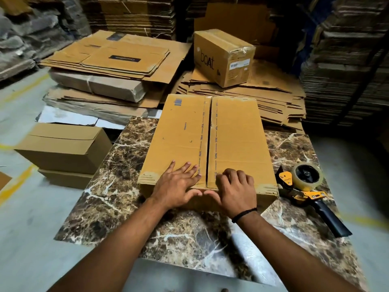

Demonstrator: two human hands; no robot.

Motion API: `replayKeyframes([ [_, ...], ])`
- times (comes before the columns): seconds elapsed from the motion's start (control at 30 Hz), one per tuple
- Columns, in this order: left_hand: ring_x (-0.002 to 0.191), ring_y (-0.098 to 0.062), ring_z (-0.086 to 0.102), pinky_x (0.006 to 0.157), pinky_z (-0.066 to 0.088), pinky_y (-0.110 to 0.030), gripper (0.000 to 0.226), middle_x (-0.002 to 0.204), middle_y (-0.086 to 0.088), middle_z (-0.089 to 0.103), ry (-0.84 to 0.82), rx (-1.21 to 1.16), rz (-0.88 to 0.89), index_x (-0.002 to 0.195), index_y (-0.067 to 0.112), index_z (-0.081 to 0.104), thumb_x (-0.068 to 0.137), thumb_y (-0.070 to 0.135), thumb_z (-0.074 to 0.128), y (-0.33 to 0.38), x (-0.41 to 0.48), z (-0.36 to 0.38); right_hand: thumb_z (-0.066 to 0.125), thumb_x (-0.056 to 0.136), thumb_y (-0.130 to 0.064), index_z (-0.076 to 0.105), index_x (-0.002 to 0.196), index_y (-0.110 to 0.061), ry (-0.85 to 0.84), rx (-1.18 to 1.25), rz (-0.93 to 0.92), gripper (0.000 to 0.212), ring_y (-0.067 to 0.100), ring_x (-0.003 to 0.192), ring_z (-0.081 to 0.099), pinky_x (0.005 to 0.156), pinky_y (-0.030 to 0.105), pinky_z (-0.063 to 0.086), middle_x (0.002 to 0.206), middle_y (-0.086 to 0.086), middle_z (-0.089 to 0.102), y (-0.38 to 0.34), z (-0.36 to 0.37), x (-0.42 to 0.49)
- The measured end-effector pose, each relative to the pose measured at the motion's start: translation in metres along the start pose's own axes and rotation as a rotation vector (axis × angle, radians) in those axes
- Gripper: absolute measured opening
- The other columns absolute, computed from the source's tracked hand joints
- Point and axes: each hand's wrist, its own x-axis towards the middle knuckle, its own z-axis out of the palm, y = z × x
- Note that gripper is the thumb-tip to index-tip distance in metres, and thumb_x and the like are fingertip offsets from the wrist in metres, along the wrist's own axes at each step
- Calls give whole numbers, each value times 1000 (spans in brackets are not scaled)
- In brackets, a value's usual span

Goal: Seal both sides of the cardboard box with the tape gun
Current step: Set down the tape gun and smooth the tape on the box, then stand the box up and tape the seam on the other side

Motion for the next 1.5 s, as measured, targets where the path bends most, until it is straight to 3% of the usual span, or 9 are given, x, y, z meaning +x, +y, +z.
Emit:
replayKeyframes([
  [0.13, 142, -15, 17, 115, 3, -51, 65, 153, 5, 24, 0, 23, -60, 143, 29, 32, 89, 65, 30, 5, -3, -3, 56, 76, -65, 58, 112, -26, -102, 17, -25, 54, 30, 96, 55, 76, 42, 46, 113, 6, 60, 3, -3, 3],
  [0.3, 141, -20, 22, 115, 0, -53, 72, 150, -2, 32, 124, 112, 97, 143, 18, 32, 88, 64, 29, 55, 7, -6, 65, 80, -38, 58, 124, -19, -184, 281, 32, 48, 31, 111, 51, 91, 42, 45, 127, 8, 57, 11, -26, -11],
  [0.53, 144, -20, 10, 116, 1, -43, 75, 156, -1, 18, 18, 63, 308, 148, 21, 19, 89, 63, 36, 113, 75, -18, 62, 82, -11, 68, 102, -10, 149, 463, 614, 21, 29, 106, 53, 94, 39, 45, 111, 10, 62, 86, -43, -57],
  [0.8, 143, -13, 6, 114, 1, -31, 71, 156, 5, 9, -52, -43, 333, 148, 24, 14, 91, 60, 36, 119, 95, -5, 70, 75, -52, 41, 133, -13, -398, 141, 1029, 76, 34, 122, 46, 98, 43, 43, 134, 15, 48, 186, -18, -85],
  [0.93, 143, -12, 4, 114, -1, -31, 73, 155, 6, 5, -37, -29, 310, 148, 25, 10, 89, 63, 31, 119, 98, 2, 56, 64, -79, 40, 136, -16, -638, 211, 1092, 98, 32, 120, 51, 95, 43, 47, 137, 11, 50, 233, 21, -90],
  [1.07, 143, -11, 1, 115, -2, -32, 77, 149, 9, -4, -23, 12, 314, 144, 27, -1, 81, 70, 9, 119, 99, 8, 71, 73, -52, 57, 121, -12, -798, 364, 976, 64, 29, 99, 58, 82, 35, 50, 119, 11, 60, 262, 21, -74],
  [1.17, 141, -9, -3, 115, -4, -31, 74, 150, 8, -3, -24, 20, 310, 141, 28, -4, 81, 71, 4, 119, 98, 9, 70, 84, -31, 60, 86, -8, -1018, 700, 1004, 25, 20, 62, 59, 70, 32, 51, 74, 6, 66, 265, 2, -63],
  [1.3, 141, -9, -6, 115, -5, -31, 75, 150, 9, -5, -54, 17, 289, 142, 28, -5, 80, 71, 1, 120, 98, 6, 80, 69, -35, 66, 73, -8, -1210, 1253, 1049, 31, 19, 56, 64, 66, 29, 53, 61, 4, 67, 265, 16, -73],
  [1.5, 142, -12, 3, 117, 9, -37, 74, 152, 6, 7, -21, -5, 302, 144, 27, 5, 86, 71, 4, 119, 96, 9, 60, 85, -20, 52, 74, -8, -858, 1746, 1179, 19, 14, 43, 51, 43, 22, 46, 54, 3, 56, 246, 41, -96],
])
